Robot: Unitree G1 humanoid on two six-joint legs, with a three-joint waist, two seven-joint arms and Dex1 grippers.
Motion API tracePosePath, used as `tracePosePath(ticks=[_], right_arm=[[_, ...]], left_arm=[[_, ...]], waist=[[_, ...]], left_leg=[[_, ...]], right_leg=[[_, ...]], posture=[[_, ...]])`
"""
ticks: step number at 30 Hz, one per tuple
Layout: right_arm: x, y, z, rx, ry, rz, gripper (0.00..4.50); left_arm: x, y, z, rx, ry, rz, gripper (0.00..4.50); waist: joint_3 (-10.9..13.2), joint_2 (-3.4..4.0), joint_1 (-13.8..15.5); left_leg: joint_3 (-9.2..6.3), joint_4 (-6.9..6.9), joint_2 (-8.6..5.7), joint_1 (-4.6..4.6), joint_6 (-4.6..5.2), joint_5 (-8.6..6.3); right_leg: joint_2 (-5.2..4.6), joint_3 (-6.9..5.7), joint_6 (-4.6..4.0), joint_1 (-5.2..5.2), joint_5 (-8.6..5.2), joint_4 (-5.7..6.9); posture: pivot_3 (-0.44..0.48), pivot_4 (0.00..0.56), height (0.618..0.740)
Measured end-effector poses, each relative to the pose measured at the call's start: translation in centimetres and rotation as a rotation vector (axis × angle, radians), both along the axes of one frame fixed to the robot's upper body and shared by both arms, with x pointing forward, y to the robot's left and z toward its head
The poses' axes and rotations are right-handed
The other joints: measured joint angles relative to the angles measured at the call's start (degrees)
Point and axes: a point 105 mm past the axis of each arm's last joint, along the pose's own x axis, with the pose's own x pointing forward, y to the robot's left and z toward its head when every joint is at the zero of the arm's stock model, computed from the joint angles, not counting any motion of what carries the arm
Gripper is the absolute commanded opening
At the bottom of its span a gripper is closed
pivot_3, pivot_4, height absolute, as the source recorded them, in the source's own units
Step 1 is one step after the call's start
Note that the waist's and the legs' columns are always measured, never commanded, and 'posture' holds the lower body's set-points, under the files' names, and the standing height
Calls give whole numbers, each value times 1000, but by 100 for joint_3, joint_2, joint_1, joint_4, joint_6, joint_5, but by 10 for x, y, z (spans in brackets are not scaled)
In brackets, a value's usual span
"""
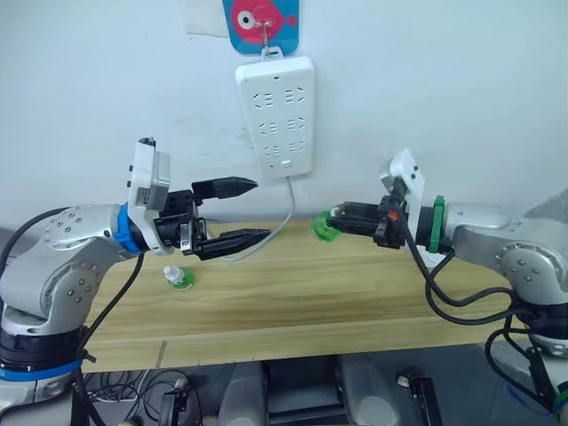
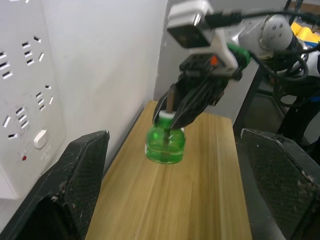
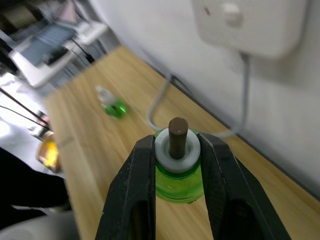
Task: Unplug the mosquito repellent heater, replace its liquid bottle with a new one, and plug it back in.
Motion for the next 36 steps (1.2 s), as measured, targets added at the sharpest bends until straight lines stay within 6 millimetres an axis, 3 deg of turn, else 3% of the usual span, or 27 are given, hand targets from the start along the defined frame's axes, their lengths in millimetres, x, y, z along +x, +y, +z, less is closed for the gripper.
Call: tracePosePath(ticks=[8, 19, 28, 36], right_arm=[[24, -23, -24, -54, -34, -117, 841], [70, -68, -83, -182, -58, -331, 841], [94, -81, -98, -212, -81, -449, 841], [101, -97, -111, -241, -77, -543, 841]], left_arm=[[1, -3, 1, 2, 0, 6, 4465], [1, -8, -2, -2, 11, -6, 4465], [2, -9, -2, 3, 19, 8, 4465], [1, -10, -2, 4, 18, 6, 4465]], waist=[[-4, -1, -8], [-8, -1, -25], [-9, -2, -69], [-9, -2, -103]], left_leg=[[1, 7, -1, 3, -6, 3], [1, 8, 0, 6, -14, 9], [0, 14, -2, 10, -25, 15], [0, 50, -3, 12, -26, 15]], right_leg=[[0, 1, 0, 1, 0, 9], [0, 1, 0, 2, 1, 16], [-1, 2, 0, 2, 1, 34], [-1, 6, -1, 1, 1, 75]], posture=[[-185, 219, 730], [-173, 220, 730], [-150, 227, 730], [-148, 229, 730]])
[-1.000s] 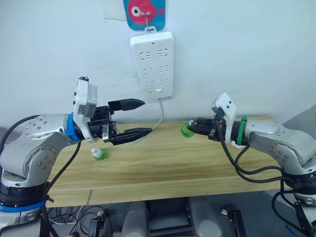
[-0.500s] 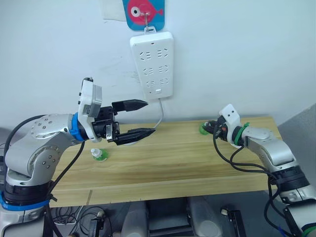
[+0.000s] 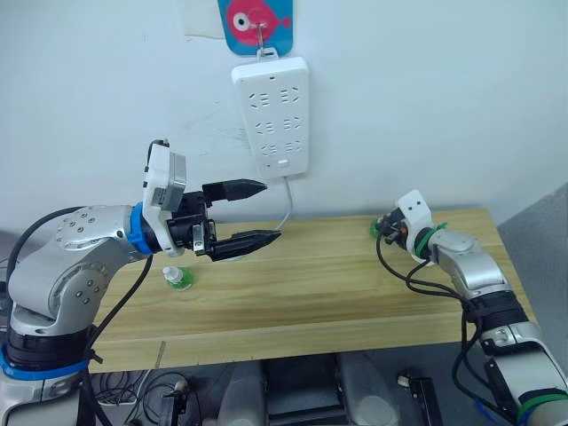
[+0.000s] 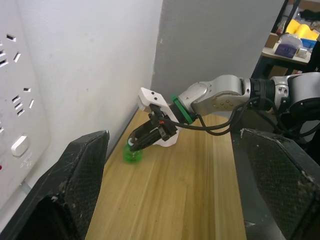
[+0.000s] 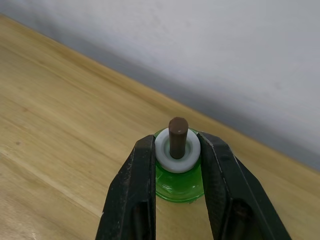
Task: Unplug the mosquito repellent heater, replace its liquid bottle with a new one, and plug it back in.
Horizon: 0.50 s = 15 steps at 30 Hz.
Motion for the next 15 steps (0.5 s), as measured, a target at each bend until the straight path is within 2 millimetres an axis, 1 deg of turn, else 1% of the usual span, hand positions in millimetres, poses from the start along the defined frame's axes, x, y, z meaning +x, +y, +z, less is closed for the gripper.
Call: tracePosePath(ticks=[3, 7, 15], right_arm=[[2, -4, -2, 12, -4, -24, 841], [3, -3, -5, 27, -1, -38, 841], [7, -2, -4, 58, 3, -52, 841]], left_arm=[[0, 0, 0, 0, 0, 0, 4465], [0, 0, 0, 0, 1, -1, 4465], [0, 0, 0, 1, 4, 1, 4465]], waist=[[0, 0, -4], [0, 0, -3], [-2, -1, -6]], left_leg=[[-2, 29, -2, 1, 1, -1], [-4, 35, -3, 19, -2, 2], [-2, 33, -2, 28, -7, 5]], right_leg=[[0, 3, 0, 0, 0, 30], [1, 8, -3, 8, 8, 54], [2, 12, -2, 13, 13, 53]], posture=[[-144, 232, 730], [-136, 233, 730], [-133, 233, 730]])
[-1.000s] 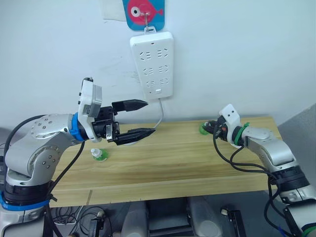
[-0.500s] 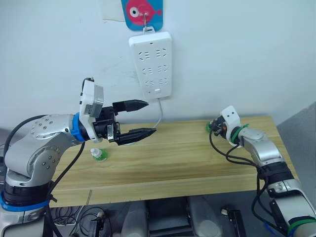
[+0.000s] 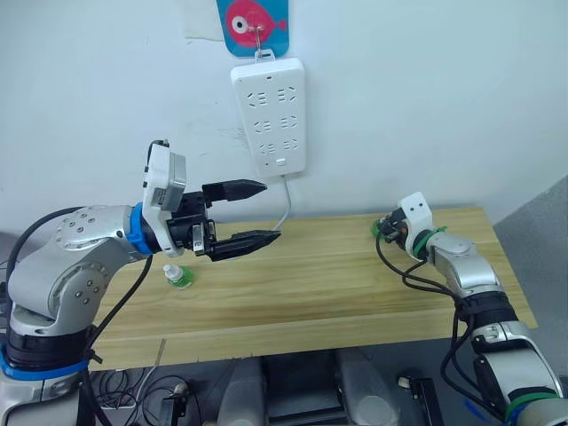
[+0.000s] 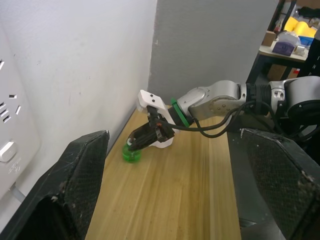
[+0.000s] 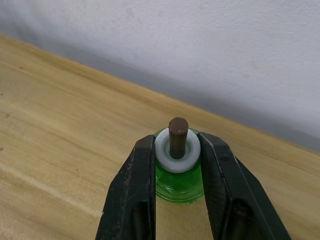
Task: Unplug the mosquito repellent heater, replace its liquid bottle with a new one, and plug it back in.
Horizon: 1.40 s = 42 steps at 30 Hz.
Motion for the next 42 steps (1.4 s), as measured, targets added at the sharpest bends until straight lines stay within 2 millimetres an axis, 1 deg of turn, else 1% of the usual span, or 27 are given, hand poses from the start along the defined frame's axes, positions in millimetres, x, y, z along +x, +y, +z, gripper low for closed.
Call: tracePosePath(ticks=[5, 7, 8, 11, 14, 18, 21, 22, 25, 26, 29, 32, 34, 35, 40, 42], right_arm=[[1, 1, 0, 3, 5, 1, 841], [0, 1, 0, 7, 12, 4, 1588], [0, 1, -1, 8, 17, 6, 1852], [-2, 1, -3, 5, 30, 5, 2963], [-2, 3, 0, -2, 17, 13, 3998], [-10, 1, 5, -21, 11, 32, 3998], [-18, -4, 21, -64, -16, 63, 3998], [-20, -4, 26, -70, -25, 75, 3998], [-32, 2, 49, -80, -46, 151, 3998], [-37, 7, 56, -76, -47, 195, 3998], [-52, 30, 81, -51, -70, 346, 3998], [-63, 58, 92, -20, -80, 489, 3998], [-68, 72, 93, -4, -69, 555, 3998], [-70, 76, 93, 0, -60, 575, 3998], [-75, 91, 91, 12, -26, 642, 3998], [-76, 93, 90, 9, -25, 656, 3998]], left_arm=[[0, 0, 0, 0, 0, 0, 4465], [0, 0, 0, 0, 0, 0, 4500], [0, 0, 0, 0, 0, -1, 4500], [0, 0, 0, 0, 0, -1, 4500], [0, 0, 0, 0, 1, -1, 4500], [0, 1, -3, 0, 12, 3, 4500], [0, 3, -7, -2, 26, 19, 4500], [0, 3, -7, -3, 26, 24, 4500], [1, 6, -7, -9, 27, 44, 4500], [1, 8, -9, -12, 31, 55, 4500], [2, 12, -16, -21, 54, 83, 4500], [3, 15, -21, -39, 67, 110, 4500], [2, 18, -26, -47, 78, 135, 4500], [2, 18, -29, -51, 85, 145, 4500], [-1, 30, -37, -86, 88, 250, 4500], [-2, 34, -39, -100, 82, 281, 4500]], waist=[[0, 0, 0], [0, 0, 0], [0, 0, -1], [0, 0, -2], [0, 0, -3], [1, 1, 1], [1, 1, 12], [1, 1, 18], [4, 2, 15], [6, 3, 8], [15, 1, 2], [27, 3, 4], [48, 3, 24], [64, 5, 48], [181, 3, 165], [225, 3, 210]], left_leg=[[0, 1, 0, 0, 0, 0], [0, 1, 0, 0, 0, 0], [0, 1, 0, 0, 0, 0], [1, 0, 0, 0, 0, 0], [1, 0, 0, 0, 0, 0], [1, -1, -1, -1, 1, -1], [2, -1, -1, -1, 1, -1], [1, 0, 0, -1, 1, -1], [1, -1, 2, 0, 2, -2], [2, -2, 2, 0, 3, -2], [1, -2, 5, 0, 4, -3], [2, -2, 7, 0, 4, -3], [2, -2, 6, 0, 5, -3], [2, -3, 6, -1, 5, -3], [2, -2, 8, -1, 7, -5], [3, -3, 7, -2, 8, -5]], right_leg=[[0, 1, 0, 0, 0, 0], [0, 1, 0, 0, 0, 1], [0, 1, 0, 0, 0, 0], [0, 1, 0, 0, 0, 0], [0, 1, 0, -1, 0, 0], [0, 3, 0, -2, 0, 0], [0, 4, 0, -2, 0, -1], [0, 3, 0, -2, 0, 1], [2, 4, 0, -2, 0, 0], [2, 7, 0, -2, 0, 0], [5, 7, 0, -2, 0, -2], [6, 8, 0, -2, -1, -1], [6, 7, 0, -1, -1, -3], [6, 9, -1, -1, -1, -5], [6, 10, -1, -2, -1, -7], [6, 10, -1, -2, -1, -10]], posture=[[-136, 236, 730], [-136, 236, 730], [-136, 236, 730], [-138, 239, 730], [-138, 246, 730], [-140, 256, 730], [-146, 269, 730], [-147, 272, 730], [-149, 295, 730], [-149, 295, 730], [-138, 330, 730], [-130, 344, 730], [-108, 365, 730], [-98, 374, 730], [-64, 408, 730], [-64, 408, 730]])
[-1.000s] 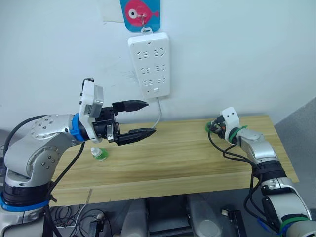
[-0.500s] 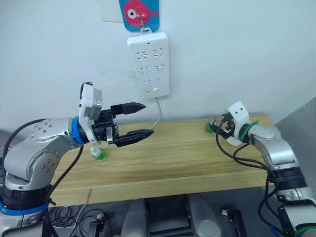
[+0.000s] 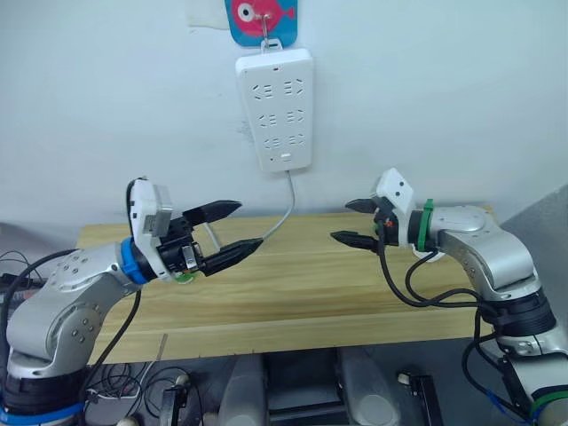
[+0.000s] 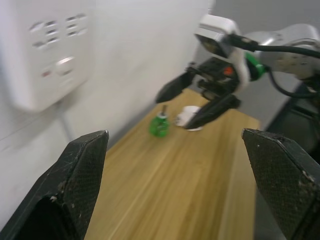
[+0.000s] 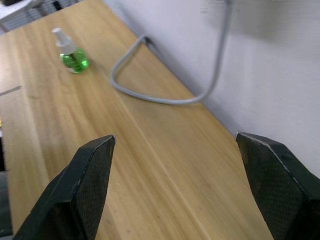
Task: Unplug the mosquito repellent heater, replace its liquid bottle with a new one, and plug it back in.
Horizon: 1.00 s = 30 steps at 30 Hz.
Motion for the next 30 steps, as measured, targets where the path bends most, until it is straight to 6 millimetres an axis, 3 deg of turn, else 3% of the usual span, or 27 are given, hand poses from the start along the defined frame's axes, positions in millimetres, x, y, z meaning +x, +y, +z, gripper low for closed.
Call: tracePosePath(ticks=[7, 18, 30], right_arm=[[-7, 3, -4, 20, -32, 59, 3998], [-34, 3, -8, -4, -87, 244, 3998], [-47, 8, -11, -31, -127, 353, 3998]], left_arm=[[-6, 18, -14, -48, 0, 121, 4500], [-17, 42, -37, -103, -32, 302, 4500], [-36, 89, -72, -63, -119, 608, 4500]], waist=[[123, 4, 83], [166, -1, 87], [168, -4, 100]], left_leg=[[-1, -2, 0, -8, 0, 0], [-3, -10, 1, -9, 0, -1], [-5, -21, 0, -11, -1, -1]], right_leg=[[-1, -2, 0, -4, 0, -6], [-3, -7, -1, -4, -1, -12], [-4, -10, 0, -5, -1, -27]], posture=[[-53, 417, 730], [-48, 404, 730], [-25, 378, 730]])
